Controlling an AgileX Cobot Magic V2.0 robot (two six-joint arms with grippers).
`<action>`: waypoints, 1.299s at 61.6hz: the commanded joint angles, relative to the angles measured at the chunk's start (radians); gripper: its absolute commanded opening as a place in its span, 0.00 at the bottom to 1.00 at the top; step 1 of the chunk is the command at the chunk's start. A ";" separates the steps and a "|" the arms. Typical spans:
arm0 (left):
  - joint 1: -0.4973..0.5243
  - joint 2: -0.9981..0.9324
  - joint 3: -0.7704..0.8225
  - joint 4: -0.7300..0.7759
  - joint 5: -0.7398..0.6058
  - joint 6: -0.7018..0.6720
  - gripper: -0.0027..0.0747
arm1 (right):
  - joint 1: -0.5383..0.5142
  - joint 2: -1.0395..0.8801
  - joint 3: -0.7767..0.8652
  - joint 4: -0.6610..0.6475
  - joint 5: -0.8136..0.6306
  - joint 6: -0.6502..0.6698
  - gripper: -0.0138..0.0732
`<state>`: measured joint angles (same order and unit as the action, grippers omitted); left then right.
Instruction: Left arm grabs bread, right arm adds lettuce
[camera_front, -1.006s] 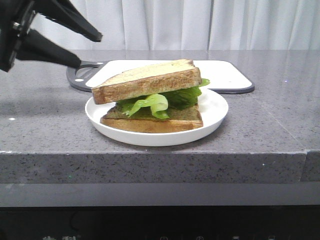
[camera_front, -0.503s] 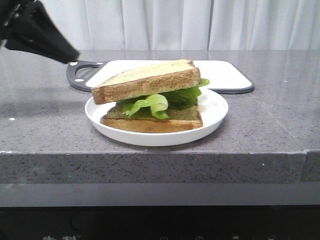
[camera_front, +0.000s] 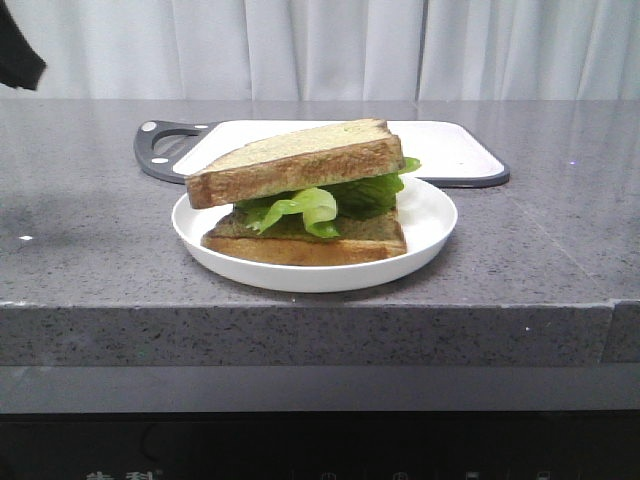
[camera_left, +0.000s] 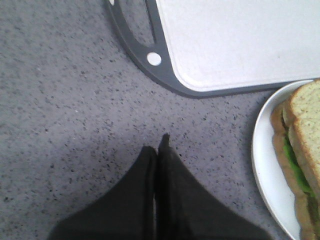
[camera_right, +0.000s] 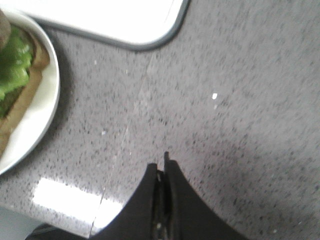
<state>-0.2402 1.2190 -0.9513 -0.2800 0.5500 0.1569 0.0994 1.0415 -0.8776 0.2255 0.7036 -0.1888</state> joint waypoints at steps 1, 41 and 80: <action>-0.011 -0.121 0.070 0.026 -0.213 -0.015 0.01 | -0.006 -0.083 0.017 -0.004 -0.141 -0.031 0.09; -0.011 -0.808 0.588 0.007 -0.531 -0.015 0.01 | -0.005 -0.668 0.459 -0.004 -0.504 -0.047 0.09; -0.011 -0.872 0.604 0.007 -0.550 -0.015 0.01 | -0.005 -0.734 0.485 -0.004 -0.499 -0.047 0.09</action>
<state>-0.2438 0.3418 -0.3201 -0.2631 0.0867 0.1502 0.0994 0.3043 -0.3692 0.2255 0.2807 -0.2278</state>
